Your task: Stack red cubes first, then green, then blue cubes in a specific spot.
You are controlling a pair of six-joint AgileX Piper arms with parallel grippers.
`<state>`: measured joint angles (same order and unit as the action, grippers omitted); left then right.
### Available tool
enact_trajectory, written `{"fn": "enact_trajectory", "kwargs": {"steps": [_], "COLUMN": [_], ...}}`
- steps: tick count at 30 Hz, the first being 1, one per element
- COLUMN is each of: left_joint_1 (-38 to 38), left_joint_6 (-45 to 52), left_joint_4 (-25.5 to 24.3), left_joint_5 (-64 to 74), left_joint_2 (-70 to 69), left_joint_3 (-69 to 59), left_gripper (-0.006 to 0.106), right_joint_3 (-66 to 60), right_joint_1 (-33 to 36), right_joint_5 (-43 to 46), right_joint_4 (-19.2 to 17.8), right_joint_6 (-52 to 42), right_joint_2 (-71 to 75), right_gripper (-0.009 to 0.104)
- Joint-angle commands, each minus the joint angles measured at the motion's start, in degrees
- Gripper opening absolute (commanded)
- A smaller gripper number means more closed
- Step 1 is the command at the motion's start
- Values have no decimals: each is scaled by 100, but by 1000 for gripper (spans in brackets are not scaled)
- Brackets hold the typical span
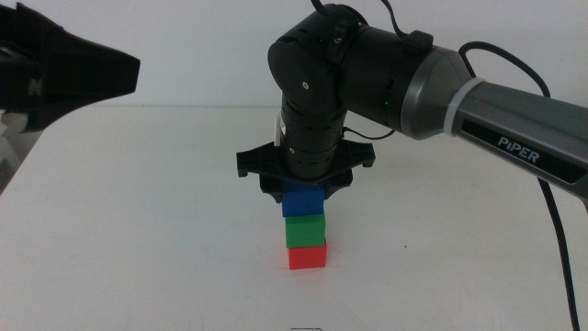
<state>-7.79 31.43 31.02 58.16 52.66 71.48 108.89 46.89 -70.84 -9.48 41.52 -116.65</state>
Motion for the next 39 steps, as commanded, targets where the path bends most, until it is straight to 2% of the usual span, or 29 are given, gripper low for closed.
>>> {"fn": "enact_trajectory", "kwargs": {"steps": [1,5,14,15,27,31,39], "left_joint_1": [-7,-7,-7,-7,-7,-7,-7], "left_joint_6": [-4,-4,-4,-4,-4,-4,-4], "left_joint_4": [248,248,248,248,248,248,248], "left_joint_5": [-347,-347,-347,-347,-347,-347,-347], "left_joint_2": [-39,-39,-39,-39,-39,-39,-39], "left_joint_3": [144,144,144,144,144,144,144], "left_gripper": [90,90,90,90,90,90,90], "right_joint_3": [176,176,176,176,176,176,176], "right_joint_1": [-45,-73,-92,-94,-94,-94,-88], "right_joint_5": [-367,-367,-367,-367,-367,-367,-367], "right_joint_4": [-131,-22,-28,-157,-132,-61,195], "right_joint_6": [-57,-57,-57,34,68,48,-2], "right_joint_2": [321,220,183,183,183,249,790], "right_gripper": [-1,-1,0,26,70,77,77]}}
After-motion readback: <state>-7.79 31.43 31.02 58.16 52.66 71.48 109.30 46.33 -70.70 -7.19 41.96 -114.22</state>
